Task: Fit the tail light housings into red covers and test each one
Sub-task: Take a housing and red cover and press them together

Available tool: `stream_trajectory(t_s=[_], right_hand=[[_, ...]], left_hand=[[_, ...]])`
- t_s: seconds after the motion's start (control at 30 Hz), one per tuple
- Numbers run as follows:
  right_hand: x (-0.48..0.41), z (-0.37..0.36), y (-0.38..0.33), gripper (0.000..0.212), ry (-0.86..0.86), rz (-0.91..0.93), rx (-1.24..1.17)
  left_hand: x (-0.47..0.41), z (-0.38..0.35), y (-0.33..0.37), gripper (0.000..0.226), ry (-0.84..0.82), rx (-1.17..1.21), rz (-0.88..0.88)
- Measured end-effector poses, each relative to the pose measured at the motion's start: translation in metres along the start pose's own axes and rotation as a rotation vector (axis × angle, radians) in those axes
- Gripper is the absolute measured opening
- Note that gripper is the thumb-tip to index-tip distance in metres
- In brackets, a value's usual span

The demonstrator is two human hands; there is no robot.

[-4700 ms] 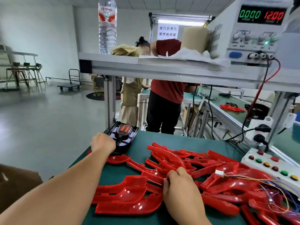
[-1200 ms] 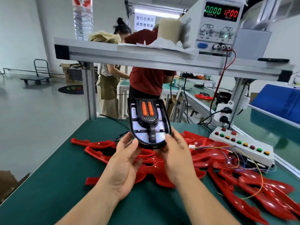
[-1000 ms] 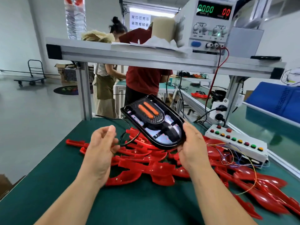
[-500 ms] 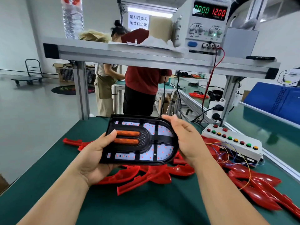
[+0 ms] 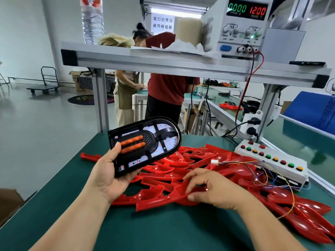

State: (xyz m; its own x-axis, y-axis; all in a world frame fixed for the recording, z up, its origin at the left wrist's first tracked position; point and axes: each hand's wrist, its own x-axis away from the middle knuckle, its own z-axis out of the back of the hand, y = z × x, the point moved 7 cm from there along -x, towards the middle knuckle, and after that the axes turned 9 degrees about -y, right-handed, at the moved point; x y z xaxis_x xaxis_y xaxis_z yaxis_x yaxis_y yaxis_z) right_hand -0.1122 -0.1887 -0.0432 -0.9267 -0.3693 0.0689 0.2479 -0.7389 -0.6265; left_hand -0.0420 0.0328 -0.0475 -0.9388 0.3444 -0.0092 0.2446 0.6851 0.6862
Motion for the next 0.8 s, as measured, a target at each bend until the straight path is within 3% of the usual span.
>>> stream_trajectory(t_s=[0.07,0.17,0.23,0.33,0.47,0.6,0.8], right_hand=[[0.003,0.005,-0.001,0.018,0.036,0.051,-0.072],[0.018,0.026,-0.003,0.007,0.128,0.131,-0.298],[0.030,0.041,0.004,0.032,0.188,0.197,-0.621],[0.035,0.053,0.007,0.044,0.277,0.354,-1.004],[0.026,0.045,-0.006,0.041,0.411,0.322,-0.858],[0.020,0.033,-0.014,0.018,0.412,0.223,-0.611],[0.015,0.025,-0.013,0.017,0.516,0.113,-0.311]], left_hand=[[-0.001,0.000,0.000,0.045,-0.009,-0.020,-0.017],[-0.001,-0.002,0.002,0.046,-0.025,-0.076,-0.056],[-0.002,-0.002,0.005,0.044,-0.031,-0.140,-0.099],[-0.001,-0.006,0.004,0.032,-0.065,-0.225,-0.136],[0.000,-0.019,-0.013,0.027,-0.152,-0.287,-0.096],[0.001,-0.023,-0.023,0.032,-0.194,-0.300,-0.082],[0.003,-0.025,-0.025,0.030,-0.196,-0.318,-0.070]])
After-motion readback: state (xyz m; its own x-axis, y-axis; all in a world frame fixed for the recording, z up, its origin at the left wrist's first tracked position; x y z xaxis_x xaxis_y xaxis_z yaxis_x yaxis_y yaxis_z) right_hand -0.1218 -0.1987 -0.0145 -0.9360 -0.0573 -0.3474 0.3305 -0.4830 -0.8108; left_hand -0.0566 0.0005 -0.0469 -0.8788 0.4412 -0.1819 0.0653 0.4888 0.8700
